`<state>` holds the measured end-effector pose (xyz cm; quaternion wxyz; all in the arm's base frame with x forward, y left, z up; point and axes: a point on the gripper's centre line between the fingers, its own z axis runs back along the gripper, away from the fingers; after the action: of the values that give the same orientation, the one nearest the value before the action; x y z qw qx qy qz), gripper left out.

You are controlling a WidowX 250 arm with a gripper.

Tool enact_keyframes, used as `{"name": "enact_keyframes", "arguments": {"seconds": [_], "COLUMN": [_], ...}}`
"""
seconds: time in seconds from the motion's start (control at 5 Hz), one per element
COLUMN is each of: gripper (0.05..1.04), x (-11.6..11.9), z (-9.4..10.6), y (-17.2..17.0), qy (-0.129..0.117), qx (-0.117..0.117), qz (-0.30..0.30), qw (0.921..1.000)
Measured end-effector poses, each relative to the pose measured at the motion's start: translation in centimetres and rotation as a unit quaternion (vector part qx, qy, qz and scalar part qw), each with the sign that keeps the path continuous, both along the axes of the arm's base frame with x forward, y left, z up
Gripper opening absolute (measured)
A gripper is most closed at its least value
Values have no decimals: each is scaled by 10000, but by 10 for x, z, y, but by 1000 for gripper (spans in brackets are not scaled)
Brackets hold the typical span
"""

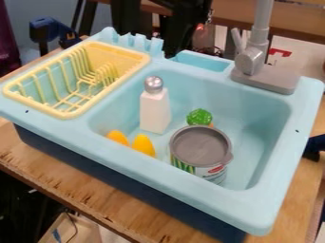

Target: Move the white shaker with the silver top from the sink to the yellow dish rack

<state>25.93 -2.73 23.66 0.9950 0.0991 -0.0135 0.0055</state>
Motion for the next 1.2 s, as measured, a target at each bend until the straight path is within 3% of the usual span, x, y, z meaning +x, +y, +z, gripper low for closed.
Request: {"name": "enact_keyframes", "arguments": {"seconds": [0.2,0.6,1.2], "gripper": [1000,1000,1000], "x": [1,34,55], "z": [-6,-33,-76], "y": [-1,30,41], "qy": [129,62,414], "qx": [5,-334,-309], "qz": [-25,-209,-216], "qw": [9999,9992,9984]}}
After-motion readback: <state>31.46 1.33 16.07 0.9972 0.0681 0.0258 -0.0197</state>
